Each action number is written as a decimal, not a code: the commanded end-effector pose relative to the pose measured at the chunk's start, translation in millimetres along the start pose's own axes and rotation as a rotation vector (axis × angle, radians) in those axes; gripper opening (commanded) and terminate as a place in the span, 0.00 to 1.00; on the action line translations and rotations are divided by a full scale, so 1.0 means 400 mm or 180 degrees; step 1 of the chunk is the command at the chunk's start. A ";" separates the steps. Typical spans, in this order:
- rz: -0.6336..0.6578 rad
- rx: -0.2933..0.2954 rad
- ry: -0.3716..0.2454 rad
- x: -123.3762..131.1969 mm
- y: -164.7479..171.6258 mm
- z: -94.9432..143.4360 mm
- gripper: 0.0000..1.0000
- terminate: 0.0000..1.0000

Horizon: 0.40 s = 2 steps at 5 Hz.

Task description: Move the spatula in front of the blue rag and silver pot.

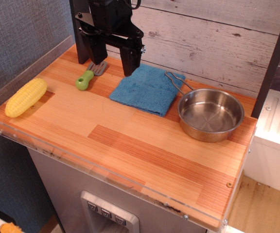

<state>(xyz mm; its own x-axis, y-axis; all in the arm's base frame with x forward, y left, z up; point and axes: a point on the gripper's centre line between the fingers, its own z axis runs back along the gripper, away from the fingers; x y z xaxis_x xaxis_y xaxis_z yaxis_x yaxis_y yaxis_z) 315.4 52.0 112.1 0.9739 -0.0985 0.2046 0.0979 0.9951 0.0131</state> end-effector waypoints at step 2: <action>0.0113 0.0055 0.0024 -0.008 0.060 -0.011 1.00 0.00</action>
<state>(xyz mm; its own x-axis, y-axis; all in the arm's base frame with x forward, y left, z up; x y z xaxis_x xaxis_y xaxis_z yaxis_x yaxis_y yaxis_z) 311.1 76.2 96.0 0.9853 -0.0591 0.1604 0.0579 0.9982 0.0124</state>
